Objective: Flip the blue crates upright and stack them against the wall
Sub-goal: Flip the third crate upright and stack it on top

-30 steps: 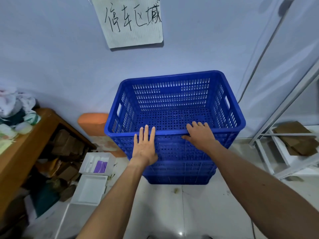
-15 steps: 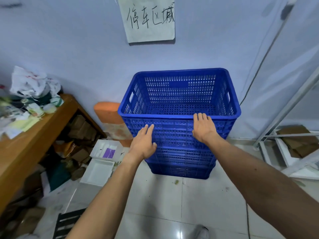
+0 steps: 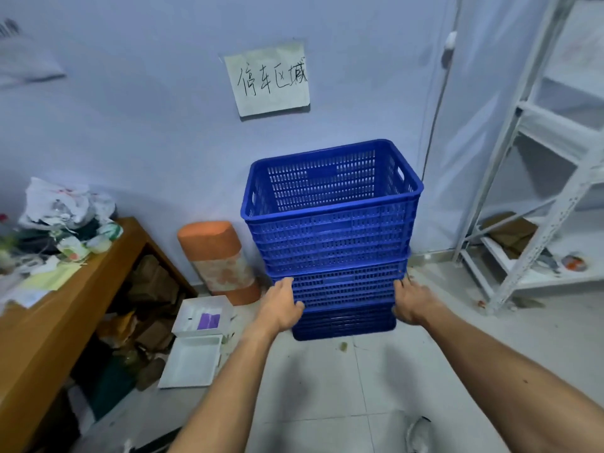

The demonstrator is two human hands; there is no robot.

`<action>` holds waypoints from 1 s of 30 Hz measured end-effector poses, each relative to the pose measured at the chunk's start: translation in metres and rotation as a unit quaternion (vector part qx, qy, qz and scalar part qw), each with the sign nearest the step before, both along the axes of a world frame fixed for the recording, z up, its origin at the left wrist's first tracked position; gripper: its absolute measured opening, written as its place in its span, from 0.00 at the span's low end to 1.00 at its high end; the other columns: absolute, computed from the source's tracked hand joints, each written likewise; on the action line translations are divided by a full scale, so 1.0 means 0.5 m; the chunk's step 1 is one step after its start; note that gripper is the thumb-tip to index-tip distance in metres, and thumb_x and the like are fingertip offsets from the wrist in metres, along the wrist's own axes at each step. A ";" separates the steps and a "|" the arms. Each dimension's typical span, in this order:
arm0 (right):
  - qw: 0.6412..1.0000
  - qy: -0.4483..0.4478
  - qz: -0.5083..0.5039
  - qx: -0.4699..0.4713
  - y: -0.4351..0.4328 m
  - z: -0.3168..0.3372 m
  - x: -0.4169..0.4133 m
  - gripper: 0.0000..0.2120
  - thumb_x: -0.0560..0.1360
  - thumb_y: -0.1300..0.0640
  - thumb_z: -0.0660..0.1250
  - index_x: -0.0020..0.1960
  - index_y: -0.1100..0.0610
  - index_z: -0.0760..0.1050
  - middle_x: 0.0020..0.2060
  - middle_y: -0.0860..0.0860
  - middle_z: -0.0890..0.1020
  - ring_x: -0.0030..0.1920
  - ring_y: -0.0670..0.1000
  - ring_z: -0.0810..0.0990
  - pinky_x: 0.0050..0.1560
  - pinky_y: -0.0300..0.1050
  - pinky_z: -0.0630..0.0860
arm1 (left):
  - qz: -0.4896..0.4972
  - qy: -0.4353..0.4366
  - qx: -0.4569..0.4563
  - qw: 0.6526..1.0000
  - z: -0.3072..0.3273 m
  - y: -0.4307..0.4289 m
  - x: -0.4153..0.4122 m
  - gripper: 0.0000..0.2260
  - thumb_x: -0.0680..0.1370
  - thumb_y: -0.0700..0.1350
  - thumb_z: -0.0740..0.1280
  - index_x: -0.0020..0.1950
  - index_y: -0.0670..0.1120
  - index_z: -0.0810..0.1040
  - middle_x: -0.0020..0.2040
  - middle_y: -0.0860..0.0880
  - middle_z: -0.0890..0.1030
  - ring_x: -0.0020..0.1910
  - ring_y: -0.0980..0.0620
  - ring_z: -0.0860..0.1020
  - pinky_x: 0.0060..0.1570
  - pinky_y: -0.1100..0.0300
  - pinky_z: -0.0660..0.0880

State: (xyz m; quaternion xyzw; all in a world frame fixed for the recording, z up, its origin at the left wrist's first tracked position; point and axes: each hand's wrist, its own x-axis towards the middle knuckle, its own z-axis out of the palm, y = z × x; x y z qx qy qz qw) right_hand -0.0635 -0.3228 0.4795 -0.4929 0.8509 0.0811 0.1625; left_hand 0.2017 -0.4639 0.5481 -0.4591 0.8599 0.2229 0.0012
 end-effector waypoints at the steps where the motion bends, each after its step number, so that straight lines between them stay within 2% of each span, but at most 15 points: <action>1: 1.000 -0.003 -0.004 0.010 0.033 -0.004 0.025 0.23 0.77 0.47 0.59 0.68 0.57 0.63 0.68 0.57 0.69 0.68 0.58 0.69 0.66 0.55 0.69 | -0.004 -0.007 0.014 1.000 -0.007 0.020 0.015 0.18 0.75 0.47 0.65 0.64 0.49 0.70 0.63 0.48 0.76 0.63 0.44 0.74 0.59 0.52 0.73; 6: 0.999 0.011 -0.002 0.032 0.163 -0.008 0.117 0.21 0.78 0.49 0.59 0.67 0.57 0.64 0.67 0.57 0.71 0.66 0.57 0.71 0.64 0.53 0.69 | -0.024 -0.038 0.056 0.997 -0.034 0.088 0.057 0.21 0.73 0.50 0.63 0.66 0.50 0.68 0.64 0.47 0.75 0.62 0.44 0.74 0.60 0.48 0.74; 12: 1.000 0.015 0.009 0.014 0.240 0.000 0.157 0.19 0.78 0.50 0.58 0.65 0.58 0.65 0.64 0.57 0.72 0.63 0.57 0.72 0.61 0.52 0.70 | -0.027 -0.055 0.070 0.996 -0.034 0.181 0.046 0.26 0.78 0.49 0.63 0.74 0.46 0.63 0.68 0.45 0.72 0.66 0.43 0.72 0.64 0.50 0.72; 16: 0.999 0.027 0.042 -0.018 0.288 0.020 0.142 0.18 0.77 0.51 0.59 0.64 0.57 0.65 0.62 0.57 0.74 0.61 0.58 0.73 0.59 0.52 0.71 | -0.014 -0.051 0.068 0.996 -0.034 0.245 0.028 0.19 0.78 0.47 0.63 0.68 0.47 0.67 0.64 0.46 0.75 0.62 0.45 0.75 0.61 0.50 0.73; 18: 0.997 0.026 0.060 -0.028 0.304 0.032 0.134 0.19 0.77 0.51 0.59 0.65 0.58 0.65 0.62 0.57 0.74 0.61 0.58 0.73 0.60 0.52 0.71 | -0.009 -0.048 0.066 0.997 -0.028 0.269 0.016 0.20 0.78 0.47 0.63 0.69 0.46 0.67 0.65 0.46 0.75 0.62 0.45 0.74 0.62 0.50 0.73; 23: 0.994 0.034 0.086 -0.061 0.312 0.061 0.104 0.19 0.77 0.51 0.58 0.65 0.57 0.66 0.61 0.57 0.75 0.61 0.57 0.74 0.61 0.52 0.72 | -0.005 -0.029 0.045 0.999 0.005 0.293 -0.015 0.26 0.79 0.48 0.62 0.76 0.44 0.61 0.71 0.44 0.70 0.68 0.43 0.71 0.64 0.48 0.72; 30: 0.993 0.034 0.091 -0.068 0.235 0.077 0.053 0.17 0.76 0.50 0.60 0.63 0.56 0.66 0.60 0.56 0.75 0.59 0.57 0.74 0.60 0.53 0.73 | -0.003 -0.042 0.005 0.999 0.025 0.206 -0.040 0.27 0.80 0.50 0.62 0.77 0.45 0.60 0.71 0.44 0.71 0.66 0.44 0.73 0.61 0.50 0.73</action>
